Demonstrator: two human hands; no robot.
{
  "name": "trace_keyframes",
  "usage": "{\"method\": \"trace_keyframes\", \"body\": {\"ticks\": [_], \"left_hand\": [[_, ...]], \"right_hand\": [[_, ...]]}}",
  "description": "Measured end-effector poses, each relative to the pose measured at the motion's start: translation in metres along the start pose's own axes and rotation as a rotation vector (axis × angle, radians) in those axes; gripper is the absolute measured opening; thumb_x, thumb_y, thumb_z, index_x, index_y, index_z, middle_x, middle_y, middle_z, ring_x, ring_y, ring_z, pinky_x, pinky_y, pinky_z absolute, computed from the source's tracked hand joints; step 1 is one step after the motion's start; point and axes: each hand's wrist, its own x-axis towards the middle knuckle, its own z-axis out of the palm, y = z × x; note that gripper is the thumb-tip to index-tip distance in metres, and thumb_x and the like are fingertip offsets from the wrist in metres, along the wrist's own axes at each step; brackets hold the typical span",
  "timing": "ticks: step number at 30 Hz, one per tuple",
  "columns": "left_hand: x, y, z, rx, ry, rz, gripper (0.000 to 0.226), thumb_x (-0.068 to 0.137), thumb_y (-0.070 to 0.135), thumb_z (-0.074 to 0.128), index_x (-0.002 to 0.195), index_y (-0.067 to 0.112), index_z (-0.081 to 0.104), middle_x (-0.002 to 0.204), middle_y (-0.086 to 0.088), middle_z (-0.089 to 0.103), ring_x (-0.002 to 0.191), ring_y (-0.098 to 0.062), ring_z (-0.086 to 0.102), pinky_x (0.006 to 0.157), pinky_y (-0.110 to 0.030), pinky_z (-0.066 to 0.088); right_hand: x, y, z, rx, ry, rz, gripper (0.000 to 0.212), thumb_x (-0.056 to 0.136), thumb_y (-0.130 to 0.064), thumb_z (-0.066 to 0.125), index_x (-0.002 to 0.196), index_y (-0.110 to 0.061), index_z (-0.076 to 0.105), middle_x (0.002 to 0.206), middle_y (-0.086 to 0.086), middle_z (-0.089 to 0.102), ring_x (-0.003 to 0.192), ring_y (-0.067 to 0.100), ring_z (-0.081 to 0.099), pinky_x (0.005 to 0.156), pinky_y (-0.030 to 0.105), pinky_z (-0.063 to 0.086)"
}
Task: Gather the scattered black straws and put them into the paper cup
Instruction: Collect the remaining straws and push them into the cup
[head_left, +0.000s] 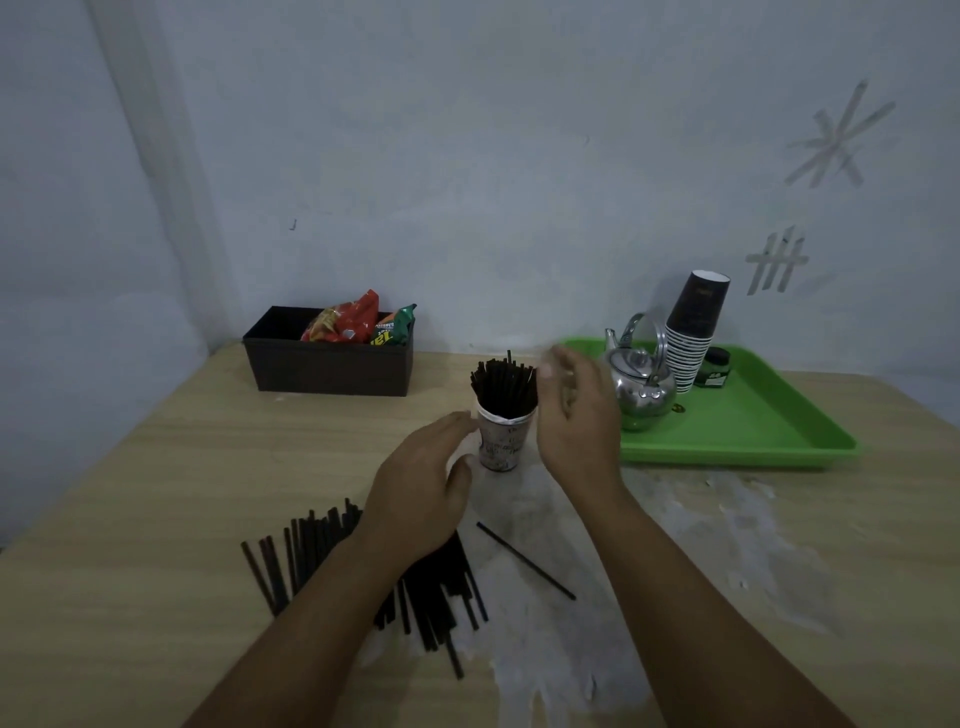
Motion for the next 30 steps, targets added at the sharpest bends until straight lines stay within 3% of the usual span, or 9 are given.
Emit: {"method": "trace_keyframes", "body": {"ticks": [3, 5, 10, 16, 19, 24, 27, 30], "left_hand": [[-0.016, -0.005, -0.016, 0.033, 0.026, -0.06, 0.032, 0.092, 0.029, 0.053, 0.122, 0.021, 0.06, 0.123, 0.005, 0.062, 0.115, -0.013, 0.053, 0.095, -0.021, 0.034], [-0.031, -0.007, -0.03, 0.045, 0.027, -0.112, 0.029, 0.092, 0.028, 0.056, 0.119, 0.021, 0.062, 0.12, 0.006, 0.064, 0.111, -0.012, 0.055, 0.092, -0.021, 0.035], [-0.067, -0.016, -0.056, 0.11, 0.052, -0.23, 0.026, 0.089, 0.026, 0.059, 0.114, 0.02, 0.065, 0.109, 0.003, 0.067, 0.092, -0.011, 0.058, 0.083, -0.024, 0.041], [-0.097, -0.015, -0.066, 0.232, 0.034, -0.193, 0.013, 0.085, 0.02, 0.055, 0.089, 0.021, 0.067, 0.081, 0.004, 0.066, 0.08, -0.017, 0.058, 0.069, -0.031, 0.046], [-0.104, -0.019, -0.06, 0.239, 0.045, -0.176, 0.015, 0.083, 0.019, 0.057, 0.093, 0.018, 0.068, 0.087, 0.001, 0.067, 0.085, -0.02, 0.057, 0.077, -0.033, 0.047], [-0.108, -0.024, -0.054, 0.242, 0.044, -0.195, 0.015, 0.083, 0.01, 0.061, 0.095, 0.016, 0.068, 0.094, -0.001, 0.069, 0.095, -0.022, 0.057, 0.088, -0.035, 0.045], [-0.109, -0.027, -0.052, 0.246, 0.025, -0.209, 0.017, 0.084, 0.012, 0.056, 0.095, 0.016, 0.069, 0.094, -0.001, 0.069, 0.096, -0.023, 0.057, 0.089, -0.034, 0.043], [-0.109, -0.027, -0.051, 0.245, -0.002, -0.203, 0.015, 0.083, 0.011, 0.06, 0.095, 0.015, 0.069, 0.094, -0.001, 0.069, 0.097, -0.021, 0.056, 0.089, -0.032, 0.042]], "right_hand": [[-0.026, -0.004, -0.021, -0.1, -0.125, 0.035, 0.015, 0.094, -0.028, 0.06, 0.102, -0.019, 0.07, 0.083, -0.013, 0.061, 0.073, 0.0, 0.056, 0.066, 0.025, 0.044], [-0.045, -0.003, -0.032, -0.214, -0.323, 0.111, 0.013, 0.093, -0.031, 0.06, 0.093, -0.024, 0.071, 0.076, -0.015, 0.062, 0.069, -0.001, 0.056, 0.061, 0.021, 0.041], [-0.087, 0.004, -0.04, -0.579, -0.603, 0.173, 0.025, 0.096, -0.032, 0.051, 0.108, -0.023, 0.071, 0.104, 0.0, 0.068, 0.093, 0.019, 0.063, 0.076, 0.03, 0.051], [-0.11, -0.011, -0.022, -0.65, -0.673, 0.095, 0.033, 0.1, -0.034, 0.044, 0.103, -0.014, 0.07, 0.105, 0.01, 0.057, 0.095, 0.026, 0.058, 0.078, 0.032, 0.048], [-0.114, -0.025, -0.003, -0.652, -0.673, 0.113, 0.05, 0.099, -0.052, 0.039, 0.099, -0.011, 0.067, 0.104, 0.011, 0.055, 0.093, 0.028, 0.058, 0.075, 0.033, 0.049], [-0.122, -0.047, 0.023, -0.775, -0.719, 0.159, 0.086, 0.084, -0.081, 0.023, 0.124, -0.014, 0.057, 0.124, 0.012, 0.049, 0.115, 0.031, 0.047, 0.087, 0.041, 0.044], [-0.125, -0.052, 0.031, -0.837, -0.744, 0.106, 0.086, 0.081, -0.083, 0.032, 0.129, -0.014, 0.051, 0.129, 0.012, 0.046, 0.119, 0.031, 0.042, 0.09, 0.042, 0.041], [-0.123, -0.051, 0.03, -0.796, -0.754, 0.085, 0.071, 0.086, -0.072, 0.044, 0.127, -0.015, 0.052, 0.126, 0.011, 0.048, 0.118, 0.03, 0.043, 0.089, 0.04, 0.042]]}}
